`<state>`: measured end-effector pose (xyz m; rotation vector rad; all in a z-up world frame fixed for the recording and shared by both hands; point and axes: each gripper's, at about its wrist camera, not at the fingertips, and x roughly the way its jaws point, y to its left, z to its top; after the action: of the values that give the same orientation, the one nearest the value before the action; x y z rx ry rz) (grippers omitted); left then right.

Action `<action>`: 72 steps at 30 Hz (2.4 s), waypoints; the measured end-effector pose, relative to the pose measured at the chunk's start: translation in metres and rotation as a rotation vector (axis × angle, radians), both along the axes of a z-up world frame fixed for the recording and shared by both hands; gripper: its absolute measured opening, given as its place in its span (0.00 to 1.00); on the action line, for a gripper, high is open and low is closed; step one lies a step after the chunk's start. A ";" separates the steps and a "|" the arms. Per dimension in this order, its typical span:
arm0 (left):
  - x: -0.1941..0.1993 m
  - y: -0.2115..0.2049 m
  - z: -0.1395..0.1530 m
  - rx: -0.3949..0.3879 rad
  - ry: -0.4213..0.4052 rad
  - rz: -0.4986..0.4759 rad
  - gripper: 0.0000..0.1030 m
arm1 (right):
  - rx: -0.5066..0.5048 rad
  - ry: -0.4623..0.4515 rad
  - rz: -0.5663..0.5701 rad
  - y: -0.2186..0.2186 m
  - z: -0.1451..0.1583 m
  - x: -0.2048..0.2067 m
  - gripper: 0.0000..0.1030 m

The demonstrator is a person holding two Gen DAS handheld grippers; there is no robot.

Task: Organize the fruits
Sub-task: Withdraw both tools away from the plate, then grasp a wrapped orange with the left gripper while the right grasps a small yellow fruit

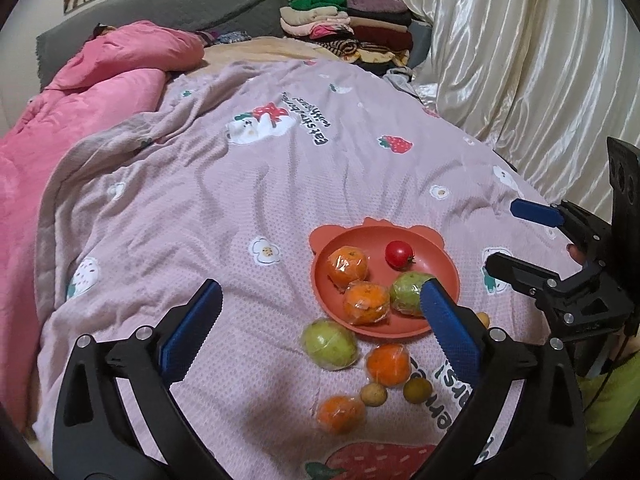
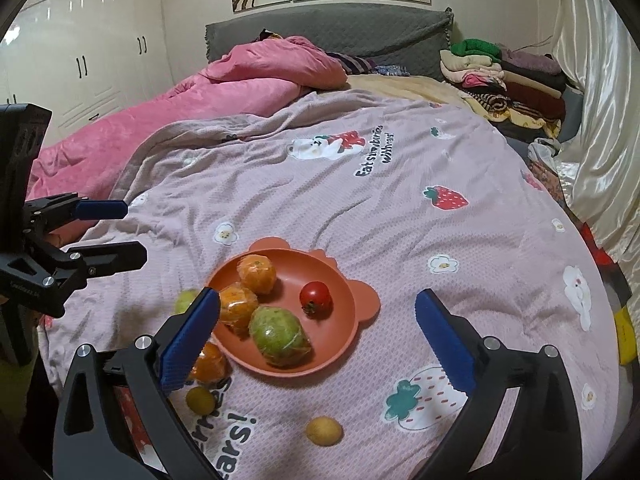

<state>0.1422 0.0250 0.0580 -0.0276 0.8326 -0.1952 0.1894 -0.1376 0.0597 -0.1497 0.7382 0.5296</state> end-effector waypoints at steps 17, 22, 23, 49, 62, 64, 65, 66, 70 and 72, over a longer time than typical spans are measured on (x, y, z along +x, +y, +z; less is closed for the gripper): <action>-0.022 0.004 0.005 0.048 -0.031 0.032 0.90 | -0.015 0.008 0.057 0.013 -0.004 -0.037 0.95; -0.029 0.010 -0.002 0.047 -0.017 0.046 0.90 | -0.029 0.029 0.072 0.019 -0.015 -0.046 0.95; -0.030 0.011 -0.003 0.046 -0.017 0.048 0.90 | -0.029 0.036 0.076 0.020 -0.018 -0.048 0.95; -0.063 0.005 -0.051 0.067 0.095 0.008 0.90 | -0.115 0.099 0.147 0.048 -0.065 -0.076 0.93; -0.062 -0.001 -0.066 0.030 0.143 -0.074 0.58 | -0.135 0.176 0.237 0.069 -0.093 -0.071 0.30; -0.061 -0.003 -0.071 0.022 0.155 -0.094 0.56 | -0.136 0.180 0.240 0.069 -0.096 -0.071 0.24; -0.060 -0.004 -0.074 0.021 0.163 -0.099 0.53 | -0.131 0.183 0.240 0.068 -0.096 -0.070 0.24; -0.059 -0.006 -0.077 0.021 0.172 -0.105 0.51 | -0.122 0.187 0.241 0.067 -0.096 -0.070 0.24; -0.055 -0.012 -0.086 0.024 0.197 -0.133 0.42 | -0.100 0.187 0.242 0.059 -0.091 -0.072 0.24; -0.051 -0.013 -0.091 0.026 0.207 -0.135 0.40 | -0.093 0.184 0.236 0.056 -0.088 -0.072 0.24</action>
<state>0.0908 0.0119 -0.0331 0.0338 1.0442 -0.3122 0.1175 -0.0821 -0.0287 -0.2798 0.9318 0.7406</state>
